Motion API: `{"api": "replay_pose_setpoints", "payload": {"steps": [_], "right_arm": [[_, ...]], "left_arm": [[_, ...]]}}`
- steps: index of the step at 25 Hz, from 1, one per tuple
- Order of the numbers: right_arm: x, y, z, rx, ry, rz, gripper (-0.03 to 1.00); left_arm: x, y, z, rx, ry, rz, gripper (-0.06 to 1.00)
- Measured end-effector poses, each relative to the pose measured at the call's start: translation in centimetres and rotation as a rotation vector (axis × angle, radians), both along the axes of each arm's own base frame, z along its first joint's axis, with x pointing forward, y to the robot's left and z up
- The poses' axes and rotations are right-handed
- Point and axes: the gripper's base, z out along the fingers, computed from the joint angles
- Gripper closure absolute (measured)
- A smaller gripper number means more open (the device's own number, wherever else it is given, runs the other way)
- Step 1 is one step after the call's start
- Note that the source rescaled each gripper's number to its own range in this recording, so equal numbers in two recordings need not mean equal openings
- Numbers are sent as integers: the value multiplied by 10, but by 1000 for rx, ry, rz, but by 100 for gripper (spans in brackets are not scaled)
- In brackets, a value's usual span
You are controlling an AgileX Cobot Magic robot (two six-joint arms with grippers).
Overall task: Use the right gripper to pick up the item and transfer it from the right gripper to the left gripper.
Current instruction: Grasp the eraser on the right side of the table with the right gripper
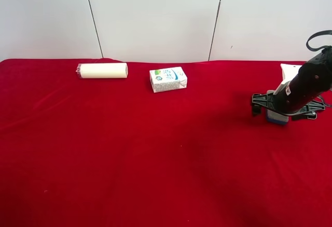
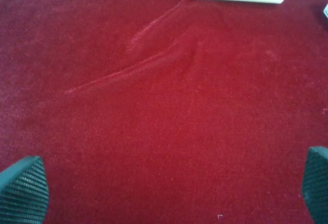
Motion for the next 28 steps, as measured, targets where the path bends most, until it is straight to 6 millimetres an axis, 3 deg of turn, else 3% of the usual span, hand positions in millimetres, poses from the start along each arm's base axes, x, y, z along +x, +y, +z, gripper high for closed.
{"api": "replay_pose_setpoints", "payload": {"steps": [12, 22, 25, 28], "right_arm": [[-3, -16, -1, -13, 27, -54, -3], [-2, -16, 0, -10, 21, -53, -3], [-2, -16, 0, -7, 14, -51, 8], [0, -15, 0, 1, -4, -45, 26]], "left_arm": [[0, 0, 0, -1, 0, 0, -6], [0, 0, 0, 0, 0, 0, -6], [0, 0, 0, -1, 0, 1, -6], [0, 0, 0, -1, 0, 1, -6]]}}
